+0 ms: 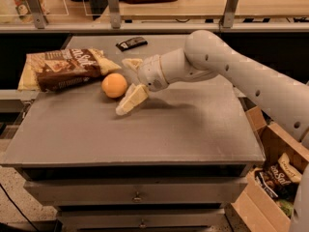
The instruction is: Move orange near brown chip bag
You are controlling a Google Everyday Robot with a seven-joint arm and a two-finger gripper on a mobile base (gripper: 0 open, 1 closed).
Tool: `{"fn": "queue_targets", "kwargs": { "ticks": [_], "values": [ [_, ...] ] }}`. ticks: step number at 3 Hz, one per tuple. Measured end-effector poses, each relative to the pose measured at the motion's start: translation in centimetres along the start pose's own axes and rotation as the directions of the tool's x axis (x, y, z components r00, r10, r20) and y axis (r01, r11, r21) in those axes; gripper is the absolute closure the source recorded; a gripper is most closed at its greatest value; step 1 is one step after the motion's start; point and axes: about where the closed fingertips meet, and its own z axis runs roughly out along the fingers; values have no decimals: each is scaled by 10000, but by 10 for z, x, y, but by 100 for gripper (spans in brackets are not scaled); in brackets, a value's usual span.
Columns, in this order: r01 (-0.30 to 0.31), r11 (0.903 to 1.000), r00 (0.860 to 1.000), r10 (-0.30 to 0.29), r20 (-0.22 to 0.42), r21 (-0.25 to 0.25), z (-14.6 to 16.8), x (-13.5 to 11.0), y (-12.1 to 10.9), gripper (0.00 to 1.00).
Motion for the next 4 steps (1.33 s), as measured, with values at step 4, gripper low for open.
{"fn": "queue_targets", "kwargs": {
  "ticks": [4],
  "values": [
    [27,9981,9986,5,-530,613,-37,-46,-26,0]
  ]
}}
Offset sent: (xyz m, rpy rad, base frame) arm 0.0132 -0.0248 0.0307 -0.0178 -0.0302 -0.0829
